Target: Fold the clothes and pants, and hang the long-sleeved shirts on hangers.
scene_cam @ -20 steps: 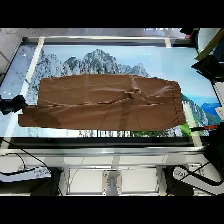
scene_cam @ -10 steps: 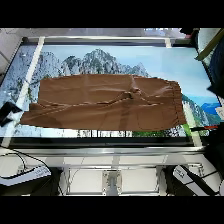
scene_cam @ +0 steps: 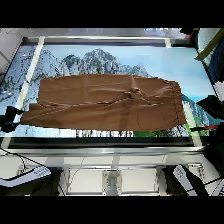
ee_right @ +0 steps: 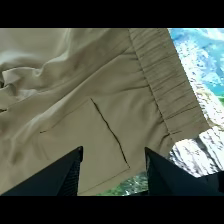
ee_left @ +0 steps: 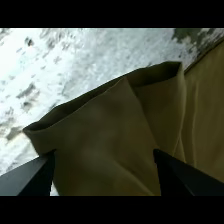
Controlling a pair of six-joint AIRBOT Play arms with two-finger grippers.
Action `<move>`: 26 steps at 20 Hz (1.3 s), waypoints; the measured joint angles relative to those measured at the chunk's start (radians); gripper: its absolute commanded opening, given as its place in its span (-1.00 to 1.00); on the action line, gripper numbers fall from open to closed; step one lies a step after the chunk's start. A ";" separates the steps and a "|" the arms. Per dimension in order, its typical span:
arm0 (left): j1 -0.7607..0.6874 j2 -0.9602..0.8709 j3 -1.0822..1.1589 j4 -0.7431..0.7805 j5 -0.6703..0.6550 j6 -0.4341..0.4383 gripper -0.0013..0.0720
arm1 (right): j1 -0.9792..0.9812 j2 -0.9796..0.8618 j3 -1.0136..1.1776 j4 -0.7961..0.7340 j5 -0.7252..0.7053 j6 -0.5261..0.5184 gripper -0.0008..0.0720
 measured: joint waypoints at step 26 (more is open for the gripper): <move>-0.312 -0.481 0.635 0.446 -0.551 -0.408 0.60 | -0.003 0.005 -0.015 0.015 -0.079 -0.050 0.26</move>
